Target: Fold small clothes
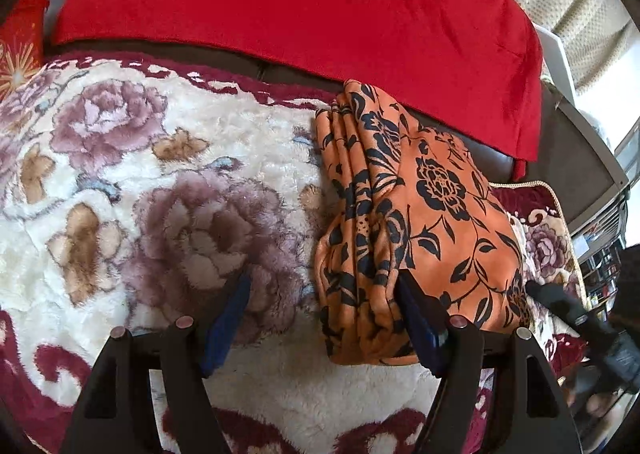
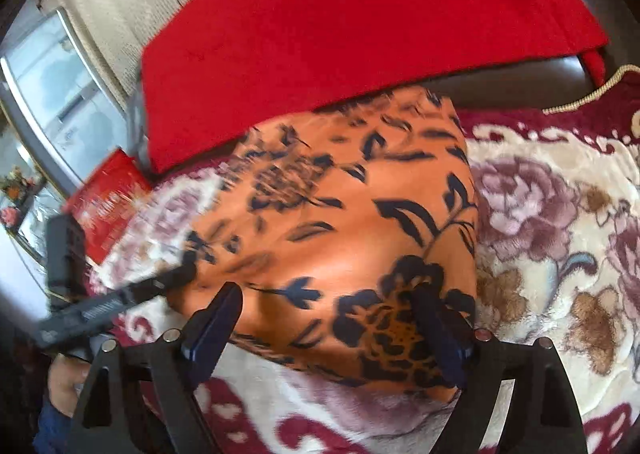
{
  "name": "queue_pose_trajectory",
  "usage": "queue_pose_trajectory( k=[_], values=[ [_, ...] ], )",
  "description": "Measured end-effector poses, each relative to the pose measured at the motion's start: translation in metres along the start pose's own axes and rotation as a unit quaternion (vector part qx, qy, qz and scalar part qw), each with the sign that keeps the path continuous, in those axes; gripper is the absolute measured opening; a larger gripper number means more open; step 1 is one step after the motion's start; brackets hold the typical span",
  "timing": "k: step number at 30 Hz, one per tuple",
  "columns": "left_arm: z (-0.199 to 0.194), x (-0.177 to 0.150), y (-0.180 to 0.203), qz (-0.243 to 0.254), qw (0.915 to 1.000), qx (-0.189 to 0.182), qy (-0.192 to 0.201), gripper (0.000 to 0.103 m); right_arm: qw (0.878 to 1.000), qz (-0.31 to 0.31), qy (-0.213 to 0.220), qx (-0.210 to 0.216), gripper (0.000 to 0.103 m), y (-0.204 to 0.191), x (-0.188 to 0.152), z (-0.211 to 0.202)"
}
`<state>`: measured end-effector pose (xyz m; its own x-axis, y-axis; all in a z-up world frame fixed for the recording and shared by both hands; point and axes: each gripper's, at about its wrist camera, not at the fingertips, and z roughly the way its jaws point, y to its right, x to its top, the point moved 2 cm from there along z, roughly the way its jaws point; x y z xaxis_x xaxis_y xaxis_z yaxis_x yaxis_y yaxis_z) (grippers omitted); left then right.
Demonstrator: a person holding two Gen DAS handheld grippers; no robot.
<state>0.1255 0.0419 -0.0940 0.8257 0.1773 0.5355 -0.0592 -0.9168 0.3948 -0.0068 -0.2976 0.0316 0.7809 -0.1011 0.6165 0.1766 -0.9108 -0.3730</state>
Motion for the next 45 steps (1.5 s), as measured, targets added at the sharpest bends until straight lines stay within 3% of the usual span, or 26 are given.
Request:
queue_pose_trajectory(
  k=[3, 7, 9, 17, 20, 23, 26, 31, 33, 35, 37, 45],
  values=[
    [0.002, -0.002, -0.003, -0.007, 1.0000, -0.002, -0.002, 0.075, 1.000, -0.008, 0.015, -0.002, 0.088, -0.009, 0.002, -0.001],
    [-0.002, -0.005, -0.002, 0.000, 1.0000, -0.001, -0.001, 0.075, 0.999, 0.005, -0.040, -0.012, 0.088, 0.004, -0.010, 0.020],
    [-0.004, -0.005, -0.001, 0.010, 0.9999, 0.003, 0.002, 0.075, 0.999, 0.008, -0.037, -0.007, 0.088, 0.005, -0.009, 0.018],
    [-0.001, -0.004, -0.001, 0.016, 0.9998, 0.010, 0.002, 0.075, 1.000, 0.020, -0.003, 0.015, 0.088, 0.005, 0.042, 0.009],
    [-0.001, -0.004, -0.001, 0.015, 0.9999, 0.008, 0.002, 0.075, 0.999, 0.044, -0.009, 0.016, 0.088, 0.018, 0.061, 0.030],
    [-0.012, 0.000, 0.000, 0.014, 0.9998, 0.001, 0.013, 0.075, 0.998, 0.052, -0.046, 0.006, 0.088, 0.030, 0.059, 0.056],
    [-0.020, 0.011, 0.003, 0.018, 0.9993, -0.001, 0.033, 0.075, 0.998, 0.036, -0.042, 0.012, 0.088, 0.021, 0.069, 0.048],
    [0.006, 0.005, 0.006, 0.042, 0.9988, 0.023, -0.005, 0.075, 0.998, 0.053, -0.014, 0.036, 0.088, 0.022, 0.112, 0.045],
    [0.009, 0.000, 0.002, 0.034, 0.9992, 0.021, -0.005, 0.075, 0.997, 0.069, -0.025, 0.033, 0.088, 0.034, 0.125, 0.064],
    [0.007, -0.002, 0.001, 0.027, 0.9995, 0.016, -0.003, 0.075, 0.993, 0.097, -0.061, -0.002, 0.088, 0.056, 0.126, 0.096],
    [0.003, -0.002, 0.003, 0.034, 0.9992, 0.021, 0.001, 0.075, 0.990, 0.114, -0.084, 0.004, 0.088, 0.067, 0.122, 0.114],
    [-0.025, -0.007, 0.014, 0.066, 0.9958, 0.052, 0.036, 0.076, 0.999, 0.039, -0.003, 0.004, 0.088, 0.023, 0.094, 0.029]
  ],
)
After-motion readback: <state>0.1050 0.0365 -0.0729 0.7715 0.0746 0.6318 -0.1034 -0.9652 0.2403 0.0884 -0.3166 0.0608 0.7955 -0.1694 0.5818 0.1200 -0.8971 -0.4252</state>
